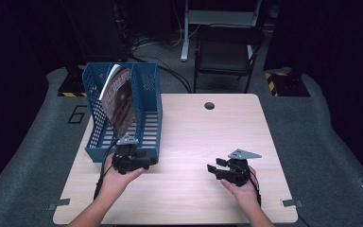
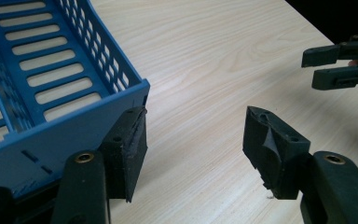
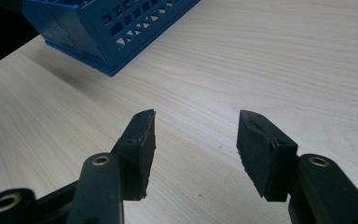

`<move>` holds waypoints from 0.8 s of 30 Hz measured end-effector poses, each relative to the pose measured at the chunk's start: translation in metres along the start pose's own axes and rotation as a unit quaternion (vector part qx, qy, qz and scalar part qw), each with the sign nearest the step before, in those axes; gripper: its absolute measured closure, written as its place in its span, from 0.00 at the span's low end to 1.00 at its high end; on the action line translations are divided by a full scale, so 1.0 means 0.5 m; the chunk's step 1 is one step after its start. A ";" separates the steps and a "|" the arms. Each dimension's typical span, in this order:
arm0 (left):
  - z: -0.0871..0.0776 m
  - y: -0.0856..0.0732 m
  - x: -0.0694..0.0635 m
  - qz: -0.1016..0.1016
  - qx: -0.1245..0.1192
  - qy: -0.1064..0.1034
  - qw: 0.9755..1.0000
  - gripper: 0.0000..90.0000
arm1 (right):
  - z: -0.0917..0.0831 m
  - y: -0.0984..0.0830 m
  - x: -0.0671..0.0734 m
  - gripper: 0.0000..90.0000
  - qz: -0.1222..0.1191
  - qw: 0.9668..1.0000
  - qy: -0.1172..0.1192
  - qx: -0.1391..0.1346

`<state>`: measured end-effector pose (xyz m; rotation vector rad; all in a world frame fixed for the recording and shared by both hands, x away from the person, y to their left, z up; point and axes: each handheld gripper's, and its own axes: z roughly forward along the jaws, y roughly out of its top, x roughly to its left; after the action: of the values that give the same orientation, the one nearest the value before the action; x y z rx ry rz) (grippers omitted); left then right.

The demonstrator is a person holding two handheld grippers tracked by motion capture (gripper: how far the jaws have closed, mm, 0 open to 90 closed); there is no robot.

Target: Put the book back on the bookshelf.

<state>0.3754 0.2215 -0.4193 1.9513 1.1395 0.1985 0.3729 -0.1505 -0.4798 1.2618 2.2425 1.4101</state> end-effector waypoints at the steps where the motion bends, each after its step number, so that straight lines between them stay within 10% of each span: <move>1: 0.000 -0.004 0.001 0.004 0.000 0.004 1.000 0.44 | 0.000 0.000 0.000 0.52 0.000 1.000 0.000 0.000; 24: 0.063 -0.100 0.016 0.029 0.015 -0.008 0.999 0.43 | 0.004 -0.002 0.002 0.52 0.003 1.000 0.003 0.006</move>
<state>0.3638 0.2204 -0.4780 2.0101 1.0806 0.1978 0.3728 -0.1487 -0.4811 1.2701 2.2557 1.4077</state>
